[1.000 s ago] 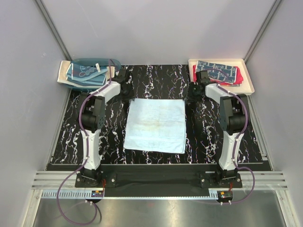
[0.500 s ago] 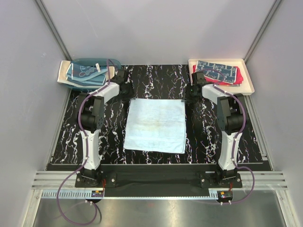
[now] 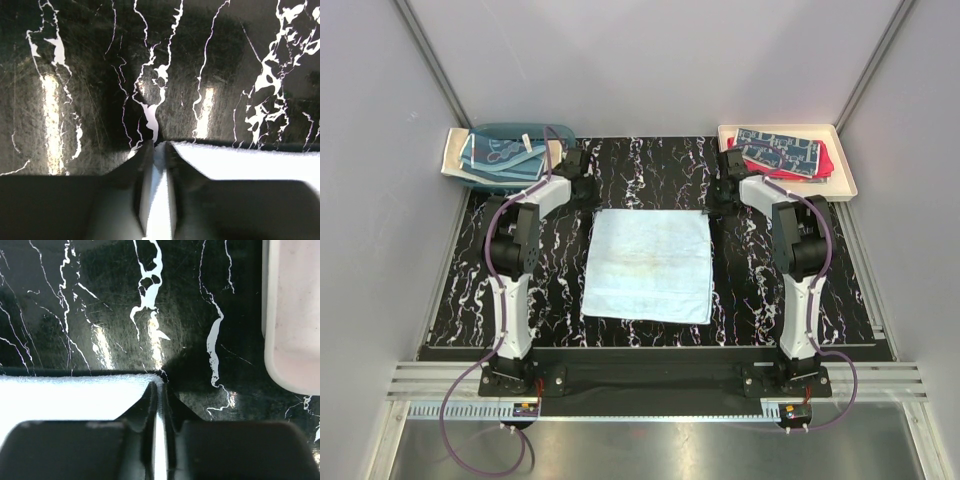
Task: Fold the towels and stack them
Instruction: Fold the towel
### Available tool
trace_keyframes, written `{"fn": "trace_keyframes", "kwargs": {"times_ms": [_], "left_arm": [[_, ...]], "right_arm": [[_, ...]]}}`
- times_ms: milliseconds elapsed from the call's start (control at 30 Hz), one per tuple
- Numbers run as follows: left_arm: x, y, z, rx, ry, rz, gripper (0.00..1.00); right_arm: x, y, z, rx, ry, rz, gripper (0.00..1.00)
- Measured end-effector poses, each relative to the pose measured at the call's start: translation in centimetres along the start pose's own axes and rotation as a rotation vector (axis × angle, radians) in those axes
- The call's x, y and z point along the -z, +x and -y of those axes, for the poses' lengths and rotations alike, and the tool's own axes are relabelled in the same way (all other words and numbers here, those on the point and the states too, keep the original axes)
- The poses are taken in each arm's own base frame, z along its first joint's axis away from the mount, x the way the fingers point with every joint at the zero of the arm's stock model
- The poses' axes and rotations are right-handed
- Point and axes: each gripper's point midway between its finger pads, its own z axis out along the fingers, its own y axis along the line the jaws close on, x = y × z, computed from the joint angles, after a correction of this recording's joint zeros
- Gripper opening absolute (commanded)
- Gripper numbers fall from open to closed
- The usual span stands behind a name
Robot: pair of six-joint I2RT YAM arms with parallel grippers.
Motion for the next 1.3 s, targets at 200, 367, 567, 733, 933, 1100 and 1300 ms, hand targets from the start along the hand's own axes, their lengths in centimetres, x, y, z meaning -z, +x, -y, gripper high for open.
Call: {"fn": "trace_keyframes", "kwargs": {"times_ms": [200,367,567,733,933,1100,1300], "left_arm": [[-0.2,-0.4,0.3,-0.001,0.026,0.018,0.0],[-0.3,-1.8,0.3,0.006,0.045,0.062,0.0],[0.4,-5.7,0.1,0.046,0.097,0.175,0.0],[3.1,-9.4,1.3,0.06,0.175,0.29,0.0],[7.8,-10.7,3.1,0.072,0.259,0.384,0.0],[9.3,-7.8,2.6,0.115,0.259,0.361,0.0],[9.1,-3.0,1.3,0.155,0.21,0.287,0.0]], "right_arm": [[-0.2,-0.8,0.0,0.007,0.03,-0.007,0.0],[-0.2,-3.7,-1.1,0.015,0.026,0.046,0.0],[1.1,-7.9,-3.2,0.026,-0.025,0.153,0.0],[1.6,-9.3,-3.8,0.038,-0.042,0.206,0.0],[3.8,-9.4,-3.7,0.044,-0.041,0.246,0.0],[7.4,-8.2,-3.7,0.028,-0.066,0.277,0.0],[9.9,-4.5,-3.2,-0.015,-0.115,0.261,0.0]]}}
